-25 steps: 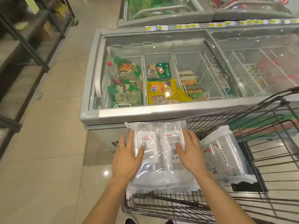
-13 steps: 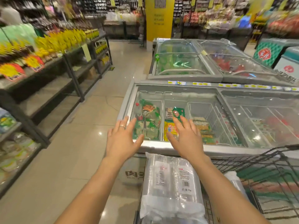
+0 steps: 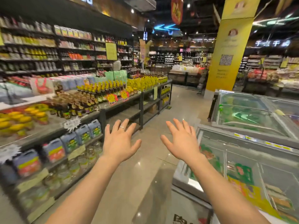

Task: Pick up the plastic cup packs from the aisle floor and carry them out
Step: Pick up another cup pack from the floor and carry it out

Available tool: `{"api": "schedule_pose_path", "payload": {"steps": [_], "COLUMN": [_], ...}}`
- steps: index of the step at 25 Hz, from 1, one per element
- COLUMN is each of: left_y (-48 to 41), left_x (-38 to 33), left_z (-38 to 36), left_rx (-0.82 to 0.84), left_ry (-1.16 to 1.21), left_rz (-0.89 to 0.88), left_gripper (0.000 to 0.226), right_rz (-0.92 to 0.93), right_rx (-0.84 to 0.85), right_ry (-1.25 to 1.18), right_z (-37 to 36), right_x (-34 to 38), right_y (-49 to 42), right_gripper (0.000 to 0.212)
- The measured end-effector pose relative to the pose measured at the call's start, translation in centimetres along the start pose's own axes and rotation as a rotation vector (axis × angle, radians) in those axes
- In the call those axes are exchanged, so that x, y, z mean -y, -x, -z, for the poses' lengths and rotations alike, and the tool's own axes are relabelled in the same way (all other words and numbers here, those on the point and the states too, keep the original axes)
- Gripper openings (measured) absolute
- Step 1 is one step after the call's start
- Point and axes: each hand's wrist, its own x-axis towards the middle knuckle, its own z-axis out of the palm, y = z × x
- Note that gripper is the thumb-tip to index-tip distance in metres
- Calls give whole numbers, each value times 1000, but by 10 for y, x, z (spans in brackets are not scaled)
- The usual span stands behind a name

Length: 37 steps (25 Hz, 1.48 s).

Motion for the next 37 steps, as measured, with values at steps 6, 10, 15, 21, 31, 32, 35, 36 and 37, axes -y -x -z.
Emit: {"api": "schedule_pose_path", "payload": {"steps": [6, 10, 15, 21, 31, 32, 35, 36, 37], "left_y": [63, 130, 211, 287, 284, 274, 242, 233, 227], "left_x": [189, 300, 392, 472, 630, 650, 708, 725, 738], "left_z": [41, 74, 110, 132, 115, 112, 106, 103, 99], "left_rx": [-2, -21, -7, 11, 63, 56, 46, 42, 35], "left_ry": [-135, -225, -297, -421, -543, -541, -547, -551, -556], "left_rz": [260, 463, 671, 882, 1106, 1114, 1133, 1140, 1146], "left_gripper": [79, 80, 77, 73, 72, 72, 72, 72, 72], "right_rz": [243, 452, 683, 902, 1090, 1096, 1106, 1111, 1114], "right_rx": [-8, 40, 83, 106, 154, 150, 147, 147, 145], "right_ry": [-123, -218, -290, -354, -455, -466, -508, -517, -528], "right_z": [-35, -52, -67, -85, -153, -159, -174, -180, -186], "right_x": [202, 341, 476, 608, 807, 826, 875, 890, 903], "right_y": [-36, -41, -32, -11, -69, -83, -126, -139, -150], "right_gripper": [65, 64, 66, 66, 65, 65, 68, 71, 73]}}
